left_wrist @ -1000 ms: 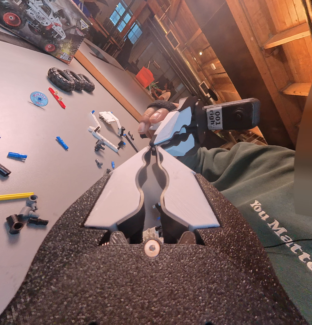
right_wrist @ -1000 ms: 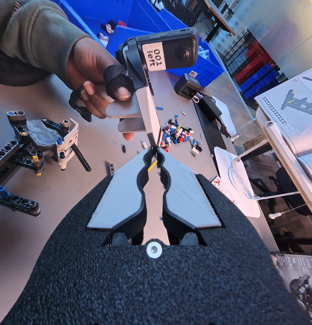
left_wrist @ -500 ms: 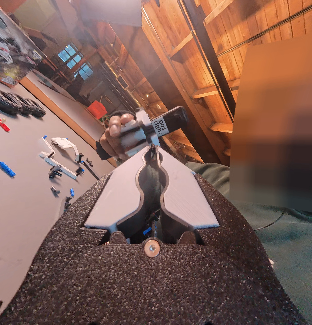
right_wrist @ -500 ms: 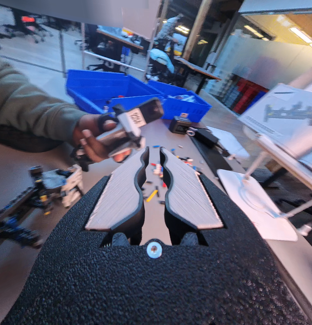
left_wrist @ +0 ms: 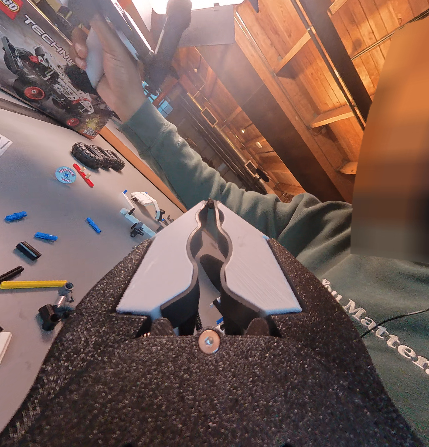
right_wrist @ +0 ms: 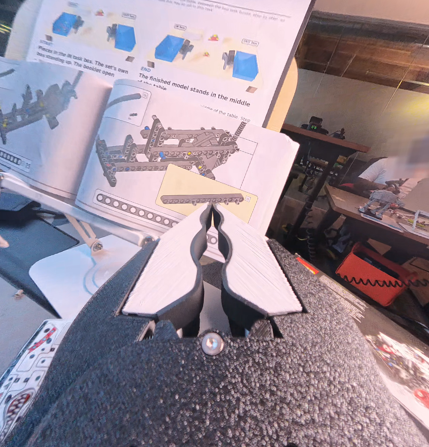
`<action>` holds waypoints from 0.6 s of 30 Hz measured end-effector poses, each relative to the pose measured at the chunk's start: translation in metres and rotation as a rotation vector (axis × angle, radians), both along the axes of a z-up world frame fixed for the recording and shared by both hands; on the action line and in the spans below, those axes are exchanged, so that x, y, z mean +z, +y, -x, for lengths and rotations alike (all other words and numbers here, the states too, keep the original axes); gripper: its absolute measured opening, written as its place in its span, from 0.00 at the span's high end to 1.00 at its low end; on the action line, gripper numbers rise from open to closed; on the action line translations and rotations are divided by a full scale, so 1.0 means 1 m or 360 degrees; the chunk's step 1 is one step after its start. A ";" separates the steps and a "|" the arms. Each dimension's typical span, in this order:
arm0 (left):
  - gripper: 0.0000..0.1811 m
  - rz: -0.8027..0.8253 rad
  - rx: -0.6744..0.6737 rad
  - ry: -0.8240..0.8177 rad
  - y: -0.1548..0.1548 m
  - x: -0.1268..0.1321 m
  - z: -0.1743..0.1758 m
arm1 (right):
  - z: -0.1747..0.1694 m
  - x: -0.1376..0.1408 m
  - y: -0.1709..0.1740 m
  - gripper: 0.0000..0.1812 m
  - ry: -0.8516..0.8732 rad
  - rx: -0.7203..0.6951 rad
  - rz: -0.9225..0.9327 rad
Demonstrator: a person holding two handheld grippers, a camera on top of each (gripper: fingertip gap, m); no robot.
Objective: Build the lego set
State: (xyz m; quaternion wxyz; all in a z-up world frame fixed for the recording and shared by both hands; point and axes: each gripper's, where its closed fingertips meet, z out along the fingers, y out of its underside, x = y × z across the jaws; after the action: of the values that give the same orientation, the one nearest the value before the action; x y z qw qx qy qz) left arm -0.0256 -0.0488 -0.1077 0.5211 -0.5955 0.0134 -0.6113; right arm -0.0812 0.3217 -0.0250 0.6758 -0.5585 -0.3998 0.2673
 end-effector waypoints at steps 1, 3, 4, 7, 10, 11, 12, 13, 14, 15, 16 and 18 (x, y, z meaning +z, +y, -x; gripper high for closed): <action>0.98 0.0000 -0.0005 -0.0015 0.000 0.000 0.001 | 0.003 -0.001 0.004 1.00 0.0004 -0.0004 0.0012; 0.98 0.0006 -0.0007 -0.0029 0.001 0.000 0.002 | 0.007 -0.003 0.011 1.00 0.0011 -0.0013 0.0036; 0.98 0.0006 -0.0011 -0.0036 0.001 0.000 0.002 | 0.008 -0.004 0.014 1.00 0.0018 -0.0020 0.0058; 0.98 0.0006 -0.0011 -0.0039 0.001 0.000 0.002 | 0.010 -0.008 0.019 1.00 0.0025 -0.0020 0.0084; 0.98 0.0007 -0.0018 -0.0036 0.001 0.000 0.001 | 0.011 -0.008 0.019 1.00 0.0038 -0.0011 0.0086; 0.98 0.0008 -0.0018 -0.0035 0.001 0.000 0.001 | 0.011 -0.006 0.018 1.00 0.0045 -0.0005 0.0082; 0.98 0.0009 -0.0018 -0.0036 0.001 0.000 0.001 | 0.011 -0.005 0.017 1.00 0.0054 0.0008 0.0080; 0.98 0.0010 -0.0019 -0.0037 0.001 0.000 0.001 | 0.012 -0.004 0.015 1.00 0.0058 0.0024 0.0082; 0.98 0.0010 -0.0016 -0.0037 0.001 -0.001 0.001 | 0.013 -0.003 0.013 1.00 0.0058 0.0035 0.0082; 0.98 0.0011 -0.0014 -0.0036 0.001 0.000 0.001 | 0.014 -0.004 0.012 1.00 0.0054 0.0041 0.0081; 0.98 0.0010 -0.0014 -0.0037 0.001 0.000 0.001 | 0.015 -0.004 0.012 1.00 0.0049 0.0042 0.0085; 0.98 0.0011 -0.0013 -0.0035 0.002 -0.001 0.001 | 0.015 -0.005 0.014 1.00 0.0045 0.0034 0.0096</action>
State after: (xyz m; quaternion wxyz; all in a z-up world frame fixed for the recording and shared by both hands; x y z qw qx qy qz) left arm -0.0269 -0.0472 -0.1082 0.5168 -0.5904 0.0080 -0.6199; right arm -0.0963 0.3360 -0.0303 0.6613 -0.5705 -0.3879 0.2945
